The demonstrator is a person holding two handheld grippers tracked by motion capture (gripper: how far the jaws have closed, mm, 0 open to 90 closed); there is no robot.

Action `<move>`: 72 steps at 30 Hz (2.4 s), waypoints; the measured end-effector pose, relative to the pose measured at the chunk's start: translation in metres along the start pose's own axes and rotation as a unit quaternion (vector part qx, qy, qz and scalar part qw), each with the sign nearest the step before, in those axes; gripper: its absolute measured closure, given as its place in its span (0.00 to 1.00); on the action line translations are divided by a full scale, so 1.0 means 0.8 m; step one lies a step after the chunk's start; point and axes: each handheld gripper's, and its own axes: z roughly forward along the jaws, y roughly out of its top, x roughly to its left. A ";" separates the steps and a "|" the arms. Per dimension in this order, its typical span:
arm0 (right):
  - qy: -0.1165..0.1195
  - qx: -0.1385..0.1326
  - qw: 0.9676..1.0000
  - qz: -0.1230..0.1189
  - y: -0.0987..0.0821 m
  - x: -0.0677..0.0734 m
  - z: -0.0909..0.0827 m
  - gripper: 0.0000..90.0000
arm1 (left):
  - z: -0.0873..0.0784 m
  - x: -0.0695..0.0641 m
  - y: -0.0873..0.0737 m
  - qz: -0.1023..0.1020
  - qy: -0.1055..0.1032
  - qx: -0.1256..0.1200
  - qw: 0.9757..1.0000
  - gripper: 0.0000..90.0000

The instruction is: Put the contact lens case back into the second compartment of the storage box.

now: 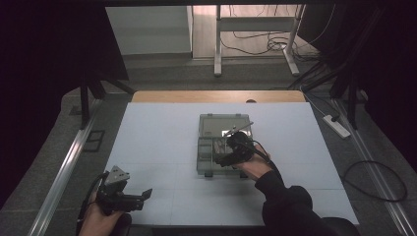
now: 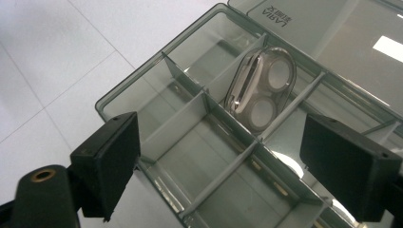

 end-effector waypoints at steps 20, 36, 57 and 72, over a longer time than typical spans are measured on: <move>0.005 -0.009 1.000 -0.024 -0.021 -0.004 -0.030 0.03 | 0.000 0.000 0.000 0.000 0.000 0.000 1.000 0.04; 0.000 -0.010 0.999 -0.032 -0.046 -0.011 -0.046 0.00 | 0.000 0.000 0.000 0.000 0.000 0.000 1.000 0.03; 0.006 -0.009 1.000 -0.029 -0.071 -0.015 -0.065 0.00 | 0.000 0.000 0.000 0.000 0.000 0.000 1.000 0.03; 0.012 -0.017 1.000 -0.017 -0.089 -0.022 -0.086 0.00 | 0.000 0.000 0.000 0.000 0.001 0.000 1.000 0.03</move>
